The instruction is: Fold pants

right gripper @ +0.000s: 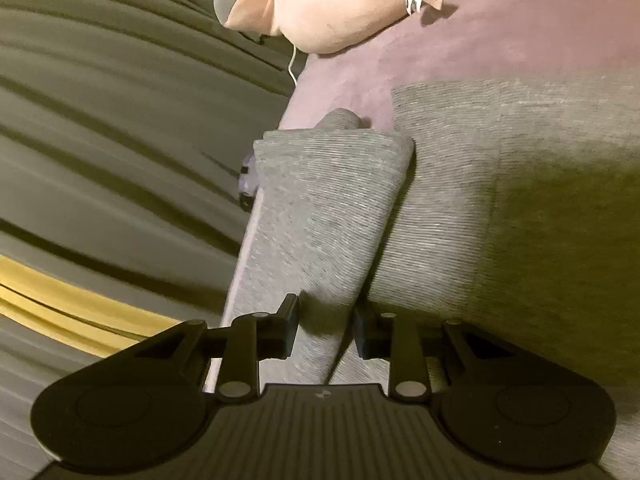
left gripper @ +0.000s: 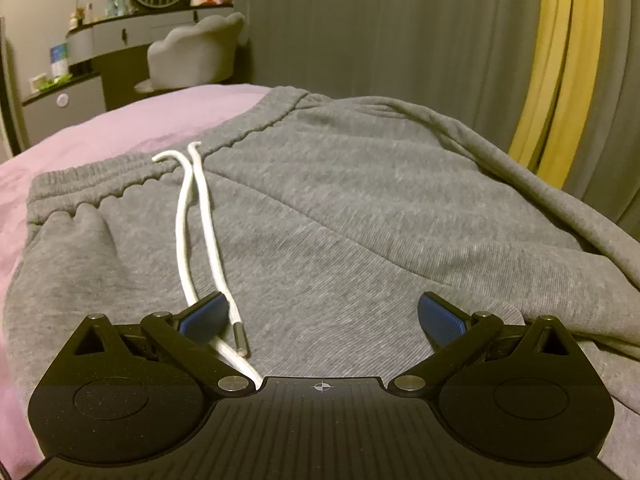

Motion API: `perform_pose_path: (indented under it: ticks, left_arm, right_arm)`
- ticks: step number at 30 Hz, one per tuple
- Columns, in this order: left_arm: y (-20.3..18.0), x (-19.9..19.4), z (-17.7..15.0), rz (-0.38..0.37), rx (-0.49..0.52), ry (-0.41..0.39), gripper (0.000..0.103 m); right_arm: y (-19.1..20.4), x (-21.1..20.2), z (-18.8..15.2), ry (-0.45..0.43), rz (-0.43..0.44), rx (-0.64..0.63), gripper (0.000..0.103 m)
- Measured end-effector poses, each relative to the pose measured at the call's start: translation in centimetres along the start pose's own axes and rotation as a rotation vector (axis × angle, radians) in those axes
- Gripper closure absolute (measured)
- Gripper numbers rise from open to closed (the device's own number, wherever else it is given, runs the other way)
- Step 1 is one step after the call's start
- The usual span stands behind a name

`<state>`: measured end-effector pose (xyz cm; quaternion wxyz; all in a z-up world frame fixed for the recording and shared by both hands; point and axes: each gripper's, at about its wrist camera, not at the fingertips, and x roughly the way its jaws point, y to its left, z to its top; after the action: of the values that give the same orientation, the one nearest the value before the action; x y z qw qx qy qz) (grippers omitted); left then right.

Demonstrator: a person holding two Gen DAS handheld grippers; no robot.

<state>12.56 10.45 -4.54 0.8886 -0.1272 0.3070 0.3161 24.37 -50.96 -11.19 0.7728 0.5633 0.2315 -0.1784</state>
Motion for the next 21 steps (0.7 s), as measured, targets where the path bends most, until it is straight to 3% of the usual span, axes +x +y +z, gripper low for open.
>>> perform_pose_path:
  ticks: [2, 4, 7, 10, 14, 15, 16, 18, 21]
  left_arm:
    - [-0.2, -0.7, 0.7, 0.010, 0.022, 0.002, 0.000]
    - [-0.4, -2.3, 1.9, 0.008, 0.035, -0.038, 0.000]
    - [-1.3, -4.2, 4.9, -0.055, 0.064, -0.125, 0.000]
    - [-3.0, -2.9, 9.6, -0.141, 0.046, -0.127, 0.000]
    - [-5.7, 2.7, 15.3, -0.243, -0.001, 0.014, 0.000]
    - [-6.4, 4.4, 16.3, -0.242, -0.006, 0.057, 0.005]
    - [-7.1, 6.0, 17.1, -0.245, -0.005, 0.095, 0.019]
    - [-8.2, 8.7, 18.0, -0.231, -0.017, 0.168, 0.033]
    - [-9.1, 12.0, 18.0, -0.238, -0.050, 0.260, 0.033]
  right_arm:
    - [0.4, -0.4, 0.0, -0.014, 0.004, -0.032, 0.097]
    - [0.7, -0.8, 0.3, -0.017, 0.028, -0.035, 0.097]
    - [0.8, -1.3, 0.4, -0.026, 0.032, -0.038, 0.097]
    - [0.8, -1.5, 0.2, -0.018, 0.010, -0.043, 0.097]
    - [0.9, -0.6, 0.5, -0.010, -0.005, -0.051, 0.097]
    - [1.0, -0.5, 0.5, -0.010, -0.005, -0.052, 0.097]
    - [0.7, -0.8, 0.4, -0.011, -0.006, -0.057, 0.097]
    - [0.7, -0.5, 0.3, -0.020, -0.009, -0.069, 0.097]
    - [0.9, -0.4, 0.2, -0.041, -0.008, -0.088, 0.097]
